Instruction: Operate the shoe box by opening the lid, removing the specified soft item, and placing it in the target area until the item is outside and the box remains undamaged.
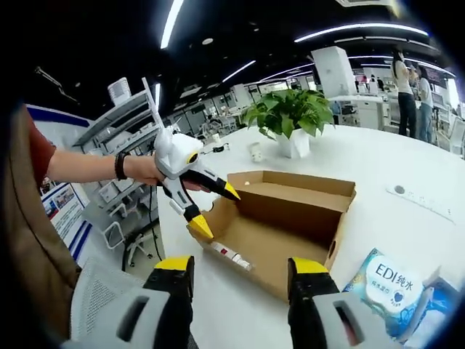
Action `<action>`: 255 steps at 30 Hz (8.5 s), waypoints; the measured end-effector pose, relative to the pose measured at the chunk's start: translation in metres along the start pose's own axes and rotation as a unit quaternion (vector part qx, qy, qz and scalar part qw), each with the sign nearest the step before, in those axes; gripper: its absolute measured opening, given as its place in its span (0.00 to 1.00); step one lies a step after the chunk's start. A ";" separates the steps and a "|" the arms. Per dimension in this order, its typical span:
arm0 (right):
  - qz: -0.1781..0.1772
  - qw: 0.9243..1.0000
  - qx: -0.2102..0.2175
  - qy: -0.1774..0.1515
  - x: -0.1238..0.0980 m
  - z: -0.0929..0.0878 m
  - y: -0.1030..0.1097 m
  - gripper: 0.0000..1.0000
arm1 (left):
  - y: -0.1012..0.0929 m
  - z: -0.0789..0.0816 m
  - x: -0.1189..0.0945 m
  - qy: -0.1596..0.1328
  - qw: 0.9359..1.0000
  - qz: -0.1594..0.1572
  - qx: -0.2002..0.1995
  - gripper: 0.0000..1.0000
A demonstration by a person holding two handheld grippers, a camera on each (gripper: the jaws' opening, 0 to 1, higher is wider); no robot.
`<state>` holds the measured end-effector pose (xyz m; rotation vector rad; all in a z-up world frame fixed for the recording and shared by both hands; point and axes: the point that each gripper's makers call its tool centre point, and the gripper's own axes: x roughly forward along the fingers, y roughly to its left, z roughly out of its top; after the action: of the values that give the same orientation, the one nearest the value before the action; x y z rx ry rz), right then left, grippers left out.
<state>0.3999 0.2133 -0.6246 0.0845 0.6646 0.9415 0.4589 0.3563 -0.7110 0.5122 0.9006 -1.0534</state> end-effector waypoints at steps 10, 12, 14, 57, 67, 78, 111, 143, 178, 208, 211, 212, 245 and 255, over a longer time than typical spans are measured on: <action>-0.001 1.000 -0.002 0.019 0.000 -0.014 0.006 0.50 | 0.000 -0.014 0.027 0.036 0.998 -0.015 0.044 0.67; -0.002 1.000 0.001 0.019 0.000 -0.014 0.005 0.51 | -0.001 -0.017 0.030 0.047 0.997 -0.019 0.058 0.67; -0.003 1.000 0.002 0.019 -0.001 -0.015 0.004 0.51 | -0.001 -0.022 0.034 0.060 0.996 -0.020 0.070 0.68; -0.017 0.999 0.039 0.021 -0.008 -0.042 -0.001 0.48 | -0.020 -0.039 0.064 0.063 0.983 -0.049 0.167 0.20; -0.012 0.999 0.038 0.027 -0.006 -0.046 0.002 0.48 | -0.010 -0.036 0.049 0.040 0.986 -0.007 0.164 0.20; 0.001 0.999 0.044 0.020 0.007 -0.033 0.007 0.48 | -0.015 -0.012 0.027 0.012 0.981 0.017 0.194 0.20; 0.003 0.995 0.101 0.018 0.007 -0.014 -0.011 0.48 | -0.077 0.085 0.000 -0.104 0.960 0.031 0.258 0.20; 0.073 0.961 0.264 -0.028 0.006 -0.005 0.014 0.22 | -0.114 0.112 -0.011 -0.117 0.928 0.031 0.354 0.20; 0.081 0.898 0.429 -0.048 -0.002 -0.021 0.009 0.16 | -0.118 0.093 0.000 -0.089 0.927 0.019 0.363 0.26; 0.028 0.849 0.511 -0.131 -0.067 -0.044 -0.037 0.17 | -0.080 0.082 -0.018 -0.173 0.982 0.000 0.073 0.41; 0.024 0.845 0.516 -0.141 -0.073 -0.044 -0.044 0.17 | -0.075 0.078 -0.019 -0.175 0.983 0.001 0.050 0.45; 0.023 0.844 0.517 -0.142 -0.074 -0.044 -0.045 0.17 | -0.073 0.076 -0.020 -0.178 0.983 0.001 0.036 0.46; -0.048 0.870 0.472 -0.133 -0.130 -0.011 -0.108 0.17 | -0.058 0.047 -0.043 -0.212 0.971 0.022 -0.108 0.56; -0.088 0.901 0.413 -0.099 -0.149 0.024 -0.165 0.17 | -0.060 0.044 -0.049 -0.214 0.970 0.026 -0.109 0.55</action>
<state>0.4718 0.0042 -0.5897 0.8520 0.8285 0.4127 0.4120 0.3237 -0.6431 0.1143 0.6045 -0.9549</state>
